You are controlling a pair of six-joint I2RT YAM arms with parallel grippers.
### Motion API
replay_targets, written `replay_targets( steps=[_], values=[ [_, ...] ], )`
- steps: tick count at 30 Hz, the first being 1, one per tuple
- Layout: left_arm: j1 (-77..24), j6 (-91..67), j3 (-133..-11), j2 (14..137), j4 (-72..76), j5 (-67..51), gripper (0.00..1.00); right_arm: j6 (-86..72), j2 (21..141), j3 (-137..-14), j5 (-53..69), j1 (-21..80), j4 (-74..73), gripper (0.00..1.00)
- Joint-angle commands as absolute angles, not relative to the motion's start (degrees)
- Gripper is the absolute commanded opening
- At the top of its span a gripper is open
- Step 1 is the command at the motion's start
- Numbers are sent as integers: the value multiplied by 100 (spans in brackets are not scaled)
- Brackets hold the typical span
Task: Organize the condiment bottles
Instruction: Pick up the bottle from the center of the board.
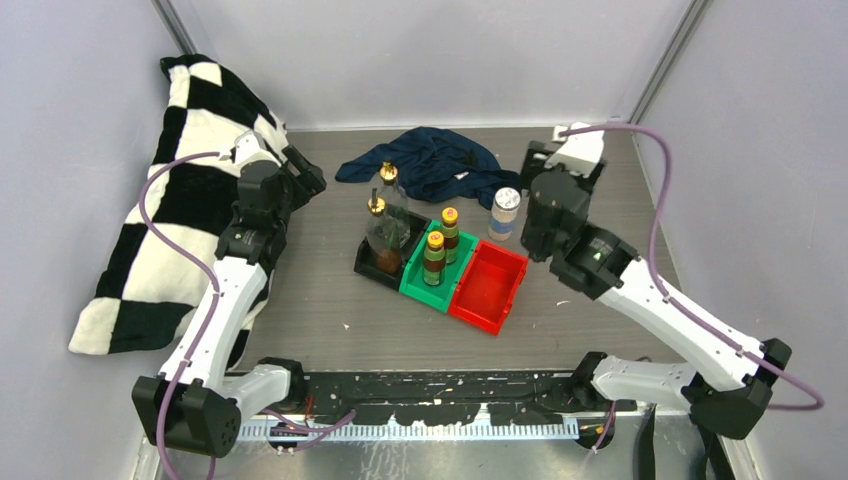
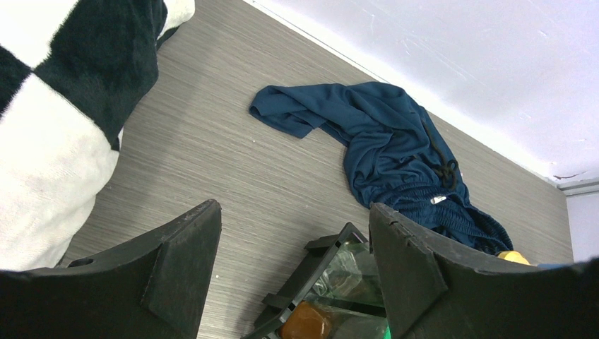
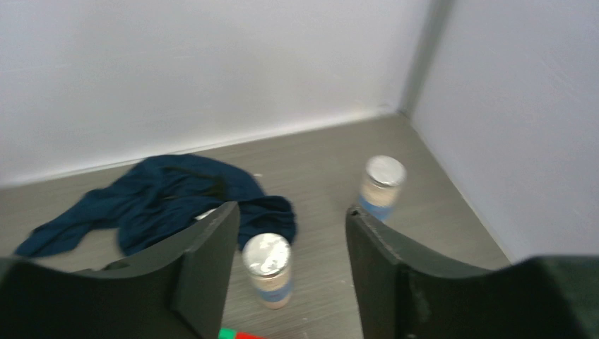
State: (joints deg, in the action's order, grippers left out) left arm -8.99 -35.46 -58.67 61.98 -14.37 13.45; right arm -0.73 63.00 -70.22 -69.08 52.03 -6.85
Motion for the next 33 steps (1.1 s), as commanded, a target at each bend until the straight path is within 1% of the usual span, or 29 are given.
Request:
replay_targets(
  steps=[1,2,6,11,16,20,23,33],
  values=[
    [-879,-3583,-5817,6014,-1116,1290,77,-1951,6198,-7056,-6929,3954,-2501,74],
    [-887,-3590,-5815,6012,-1110,1284,77,-2112,6289,-7095,-6826,3703,-2689,78],
    [-887,-3604,-5810,5999,-1104,1258,77,-2614,6776,-7369,-6169,2835,-3298,89],
    [-888,-3597,-5796,5994,-1099,1265,77,-2844,7355,-7479,-5113,1800,-3177,91],
    [-888,-3603,-5792,6027,-1097,1266,77,-2894,8253,-8136,-4337,1005,-3304,91],
    [-885,-3605,-5788,6041,-1081,1266,78,-2812,8912,-8693,-4057,730,-3426,91],
    [-888,-3611,-5783,6030,-1073,1261,77,-2794,9151,-8806,-3636,607,-3309,91],
    [-893,-3595,-5779,5994,-1080,1266,77,-2875,9927,-9417,-3286,357,-3308,91]
  ],
)
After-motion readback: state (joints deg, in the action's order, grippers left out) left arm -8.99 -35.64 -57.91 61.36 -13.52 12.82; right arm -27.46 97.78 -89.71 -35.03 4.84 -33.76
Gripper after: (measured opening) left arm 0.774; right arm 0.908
